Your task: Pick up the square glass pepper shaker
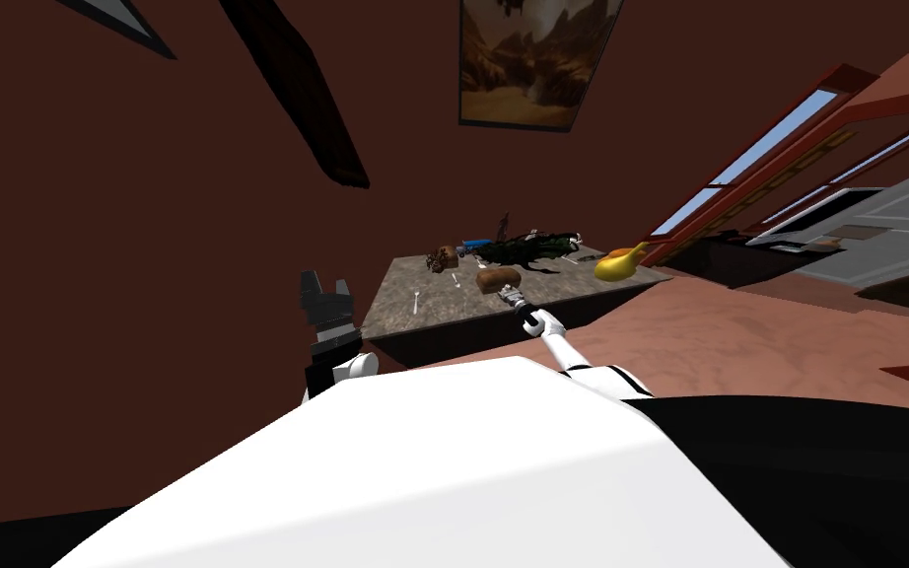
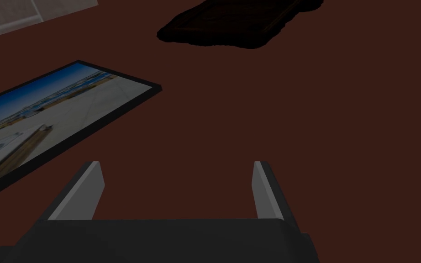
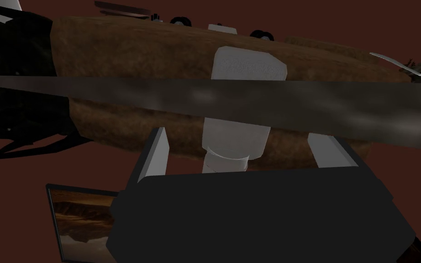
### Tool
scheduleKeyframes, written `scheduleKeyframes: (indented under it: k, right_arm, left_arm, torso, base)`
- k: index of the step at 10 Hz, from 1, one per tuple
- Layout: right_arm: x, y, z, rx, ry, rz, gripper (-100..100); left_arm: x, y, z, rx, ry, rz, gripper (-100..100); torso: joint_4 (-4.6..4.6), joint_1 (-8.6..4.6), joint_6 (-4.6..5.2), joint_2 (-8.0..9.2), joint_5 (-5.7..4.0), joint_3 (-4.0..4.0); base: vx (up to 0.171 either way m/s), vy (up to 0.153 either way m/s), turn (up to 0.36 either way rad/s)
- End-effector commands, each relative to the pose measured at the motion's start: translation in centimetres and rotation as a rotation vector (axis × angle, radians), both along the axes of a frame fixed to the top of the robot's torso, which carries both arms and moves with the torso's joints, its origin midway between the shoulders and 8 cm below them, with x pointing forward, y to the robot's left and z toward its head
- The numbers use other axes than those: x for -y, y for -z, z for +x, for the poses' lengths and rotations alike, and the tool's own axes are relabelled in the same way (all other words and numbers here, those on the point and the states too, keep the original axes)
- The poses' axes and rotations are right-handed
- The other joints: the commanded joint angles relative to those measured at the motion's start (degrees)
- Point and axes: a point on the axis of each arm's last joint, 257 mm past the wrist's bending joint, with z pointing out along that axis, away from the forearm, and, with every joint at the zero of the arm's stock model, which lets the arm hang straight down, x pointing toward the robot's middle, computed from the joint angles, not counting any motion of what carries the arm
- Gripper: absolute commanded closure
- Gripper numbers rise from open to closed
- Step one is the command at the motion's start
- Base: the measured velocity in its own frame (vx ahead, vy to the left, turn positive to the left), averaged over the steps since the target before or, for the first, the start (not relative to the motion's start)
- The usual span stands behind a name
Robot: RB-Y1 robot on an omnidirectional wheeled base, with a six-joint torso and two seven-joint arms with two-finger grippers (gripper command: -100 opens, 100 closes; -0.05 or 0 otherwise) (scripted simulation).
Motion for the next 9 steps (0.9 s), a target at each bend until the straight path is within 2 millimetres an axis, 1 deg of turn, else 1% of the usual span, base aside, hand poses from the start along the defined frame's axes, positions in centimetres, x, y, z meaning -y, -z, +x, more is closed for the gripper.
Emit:
scheduleKeyframes:
  k: [1,2,3,4,5,6,7,8,9]
  right_arm:
    - [0.3,0.6,0.2,-0.017,0.006,0.000,-100]
    - [-1.1,0.1,1.5,-0.003,-0.025,-0.003,-100]
    - [-0.8,0.4,1.9,-0.014,-0.015,-0.001,-100]
    - [-2.2,0.1,2.8,-0.002,-0.047,-0.004,-100]
    - [-2.2,-0.2,3.5,-0.002,-0.042,-0.003,-100]
    - [-1.8,0.3,3.4,-0.015,-0.035,-0.001,-100]
    - [-3.5,-0.4,4.5,0.004,-0.070,-0.006,-100]
    - [-3.5,-0.9,5.3,0.007,-0.067,-0.005,-100]
    - [-3.0,0.1,4.9,-0.016,-0.055,-0.003,-100]
  left_arm:
    - [0.0,0.0,0.0,0.000,0.000,0.000,0]
    - [0.0,0.0,0.0,0.000,0.000,0.000,0]
    - [0.0,0.0,0.0,0.000,0.000,0.000,0]
    - [0.0,0.0,0.0,0.000,0.000,0.000,0]
    - [0.0,0.0,0.0,0.000,0.000,0.000,0]
    - [0.0,0.0,0.0,0.000,0.000,0.000,0]
    - [0.0,0.0,0.0,0.000,0.000,0.000,0]
    - [0.0,0.0,0.0,0.000,0.000,0.000,0]
    - [0.0,0.0,0.0,0.000,0.000,0.000,0]
  torso:
    - [0.00,0.00,0.00,0.00,0.00,0.00]
    - [-0.01,-0.02,0.01,-0.02,0.00,-0.01]
    - [0.00,-0.03,0.03,0.00,-0.01,0.00]
    - [0.00,-0.02,0.01,0.01,0.00,0.00]
    - [0.00,0.00,0.03,0.03,0.00,0.01]
    - [0.01,0.00,0.01,0.02,0.00,0.01]
    - [0.00,-0.01,0.01,-0.01,0.00,-0.01]
    - [0.00,-0.01,0.03,0.00,0.00,0.00]
    - [0.00,0.00,0.00,0.00,0.01,0.00]
  base:
    - [-0.011,0.002,0.010]
    - [-0.022,-0.003,-0.127]
    - [-0.023,0.004,-0.058]
    - [-0.029,0.006,-0.117]
    - [-0.025,0.006,-0.072]
    - [-0.012,0.003,0.005]
    - [-0.020,0.002,-0.126]
    - [-0.024,0.006,-0.068]
    - [-0.011,0.002,0.013]
